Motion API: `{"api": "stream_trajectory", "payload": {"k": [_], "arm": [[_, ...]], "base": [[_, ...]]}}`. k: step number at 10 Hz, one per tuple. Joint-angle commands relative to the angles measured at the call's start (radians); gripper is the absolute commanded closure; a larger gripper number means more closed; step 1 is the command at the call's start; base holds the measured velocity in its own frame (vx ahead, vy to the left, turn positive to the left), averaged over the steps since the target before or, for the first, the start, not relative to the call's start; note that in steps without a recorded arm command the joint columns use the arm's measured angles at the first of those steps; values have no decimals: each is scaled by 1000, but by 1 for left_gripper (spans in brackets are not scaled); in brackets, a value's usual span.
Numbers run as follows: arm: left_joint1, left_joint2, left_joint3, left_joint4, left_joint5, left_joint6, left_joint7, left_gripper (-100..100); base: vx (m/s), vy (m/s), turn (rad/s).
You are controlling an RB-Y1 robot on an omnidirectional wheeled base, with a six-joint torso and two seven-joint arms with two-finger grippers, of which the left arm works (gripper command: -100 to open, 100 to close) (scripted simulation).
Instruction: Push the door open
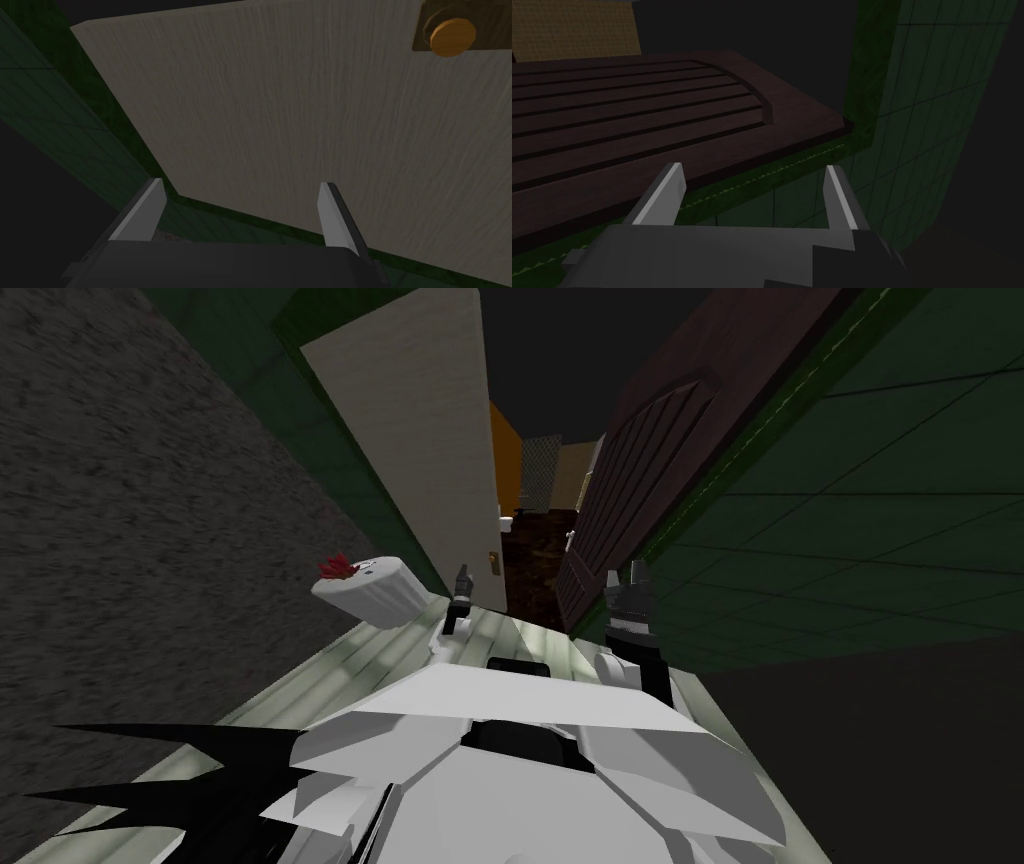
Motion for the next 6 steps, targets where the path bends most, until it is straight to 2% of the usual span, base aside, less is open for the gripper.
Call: {"api": "stream_trajectory", "payload": {"k": [1, 4, 5, 6], "arm": [[-24, -4, 8, 42, -1, 11, -5, -100], [-74, -8, 27, 127, 0, 25, -12, -100], [-74, -8, 27, 130, 0, 25, -12, -100], [-91, -10, 33, 159, 0, 30, -14, -100]], "base": [[20, 125, -166], [24, 124, -170], [12, 87, -34], [11, 62, -73]]}}
